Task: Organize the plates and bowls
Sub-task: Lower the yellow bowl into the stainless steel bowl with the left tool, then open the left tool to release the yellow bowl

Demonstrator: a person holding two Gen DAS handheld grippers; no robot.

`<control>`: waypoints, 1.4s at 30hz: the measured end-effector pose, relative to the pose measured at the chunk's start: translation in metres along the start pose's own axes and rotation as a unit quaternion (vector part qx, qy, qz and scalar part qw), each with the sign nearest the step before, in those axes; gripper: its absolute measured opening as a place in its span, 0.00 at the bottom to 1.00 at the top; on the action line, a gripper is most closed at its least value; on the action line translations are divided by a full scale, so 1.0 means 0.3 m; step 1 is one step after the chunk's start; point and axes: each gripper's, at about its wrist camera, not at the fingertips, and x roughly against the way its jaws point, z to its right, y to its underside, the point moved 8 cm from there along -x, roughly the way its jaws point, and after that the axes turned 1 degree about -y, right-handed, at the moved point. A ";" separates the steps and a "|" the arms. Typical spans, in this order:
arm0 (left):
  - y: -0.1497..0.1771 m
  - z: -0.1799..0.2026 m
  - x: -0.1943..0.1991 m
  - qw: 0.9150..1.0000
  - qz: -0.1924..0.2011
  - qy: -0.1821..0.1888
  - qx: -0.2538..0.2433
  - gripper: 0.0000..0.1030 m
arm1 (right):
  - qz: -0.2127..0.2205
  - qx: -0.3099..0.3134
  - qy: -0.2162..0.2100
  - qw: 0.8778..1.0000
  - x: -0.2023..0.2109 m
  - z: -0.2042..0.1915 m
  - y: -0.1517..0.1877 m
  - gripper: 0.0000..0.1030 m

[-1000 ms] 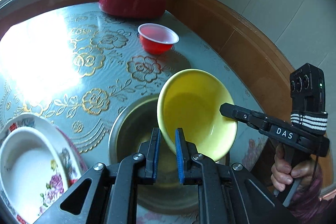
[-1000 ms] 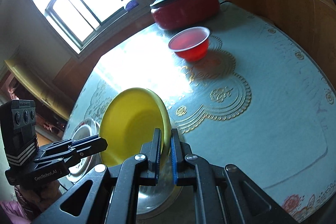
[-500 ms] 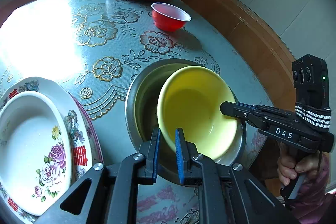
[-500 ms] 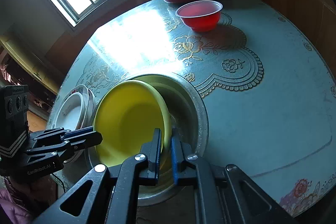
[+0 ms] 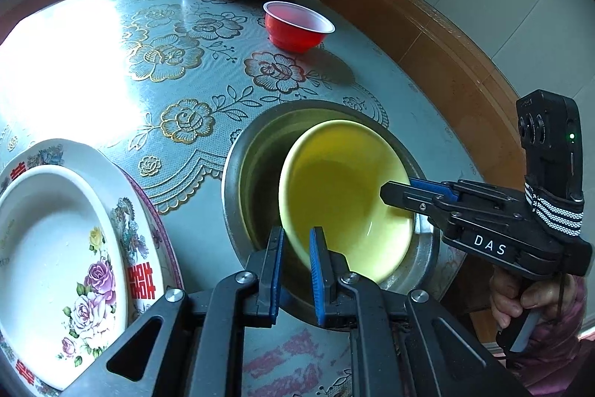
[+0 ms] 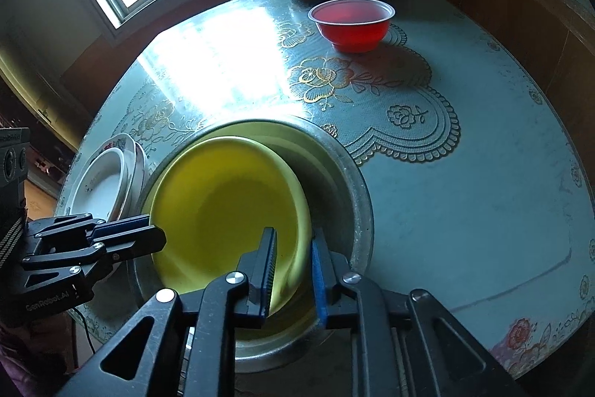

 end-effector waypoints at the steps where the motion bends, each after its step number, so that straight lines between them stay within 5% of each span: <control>1: 0.001 -0.001 -0.001 1.000 0.000 0.000 0.001 0.13 | 0.001 0.000 0.002 1.000 0.002 0.000 -0.002 0.17; 10: 0.002 -0.003 0.003 1.000 0.008 -0.003 0.010 0.14 | 0.021 0.008 0.014 1.000 0.013 0.001 -0.011 0.17; 19: -0.002 0.005 0.011 0.997 0.039 -0.061 -0.026 0.14 | 0.023 0.047 0.039 0.998 -0.020 -0.019 0.003 0.15; 42: -0.047 -0.013 -0.004 0.994 0.045 -0.095 -0.028 0.14 | 0.062 -0.003 -0.010 0.998 0.034 0.013 -0.048 0.16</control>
